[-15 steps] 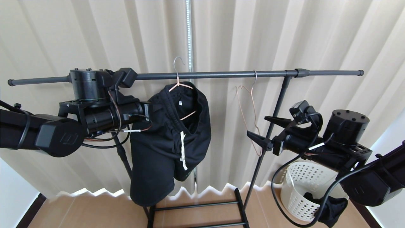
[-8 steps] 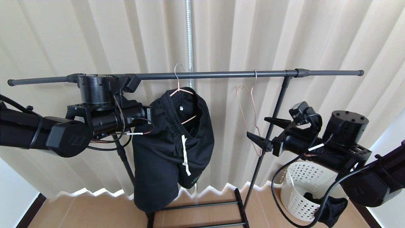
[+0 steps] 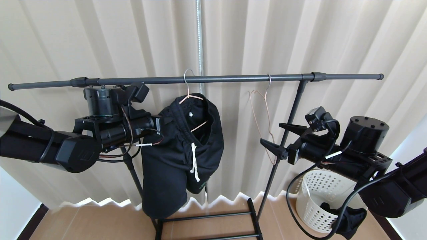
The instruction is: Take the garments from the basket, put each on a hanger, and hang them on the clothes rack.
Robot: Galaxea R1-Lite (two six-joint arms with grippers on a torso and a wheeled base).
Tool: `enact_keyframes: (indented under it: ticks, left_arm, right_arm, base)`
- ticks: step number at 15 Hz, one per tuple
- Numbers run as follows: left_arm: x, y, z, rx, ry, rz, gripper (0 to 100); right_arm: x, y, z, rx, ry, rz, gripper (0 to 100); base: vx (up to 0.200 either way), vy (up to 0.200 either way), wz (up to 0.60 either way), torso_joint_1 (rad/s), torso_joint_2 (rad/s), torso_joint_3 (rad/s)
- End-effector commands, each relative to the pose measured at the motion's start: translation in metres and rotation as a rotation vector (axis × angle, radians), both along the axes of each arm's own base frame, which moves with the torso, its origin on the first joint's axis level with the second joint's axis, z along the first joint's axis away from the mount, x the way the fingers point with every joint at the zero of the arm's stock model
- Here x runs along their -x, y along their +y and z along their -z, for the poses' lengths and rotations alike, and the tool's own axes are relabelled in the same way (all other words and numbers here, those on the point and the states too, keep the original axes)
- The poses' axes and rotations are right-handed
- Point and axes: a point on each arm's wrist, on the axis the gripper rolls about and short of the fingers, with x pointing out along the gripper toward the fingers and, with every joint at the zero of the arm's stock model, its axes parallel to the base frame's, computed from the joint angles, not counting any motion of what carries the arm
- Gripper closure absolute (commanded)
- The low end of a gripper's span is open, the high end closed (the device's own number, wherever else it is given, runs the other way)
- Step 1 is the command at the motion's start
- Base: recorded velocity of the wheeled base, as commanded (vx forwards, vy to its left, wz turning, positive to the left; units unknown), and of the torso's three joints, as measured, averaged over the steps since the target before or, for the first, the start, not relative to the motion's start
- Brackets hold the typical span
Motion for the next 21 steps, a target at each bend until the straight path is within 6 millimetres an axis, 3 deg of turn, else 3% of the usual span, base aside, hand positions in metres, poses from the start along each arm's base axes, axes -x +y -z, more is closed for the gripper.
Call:
enact_keyframes:
  ticks: [1,11,12,18,21]
  left_arm:
    - [0.0,0.0,0.007,-0.002,0.013,0.0,100]
    - [0.002,0.0,0.013,-0.009,0.029,0.001,100]
    - [0.002,0.0,0.014,-0.009,0.031,0.001,0]
    - [0.006,0.002,0.016,-0.014,0.043,-0.001,0]
    - [0.017,0.005,0.012,-0.013,0.042,0.001,0]
  right_arm:
    - [0.0,0.0,-0.001,-0.001,-0.004,-0.001,0]
    - [-0.002,0.001,0.0,0.0,-0.001,-0.001,0]
    - [-0.002,0.001,0.0,-0.001,-0.003,-0.001,0]
    - [0.0,0.0,0.0,-0.002,0.0,-0.008,0]
    - [0.0,0.0,0.001,-0.002,0.002,-0.01,0]
  base:
    - [0.0,0.0,0.0,0.0,0.0,0.0]
    - [0.0,0.0,0.0,0.0,0.0,0.0]
    - [0.0,0.0,0.0,0.0,0.0,0.0]
    - [0.0,0.0,0.0,0.0,0.0,0.0]
    - [0.0,0.0,0.0,0.0,0.0,0.0]
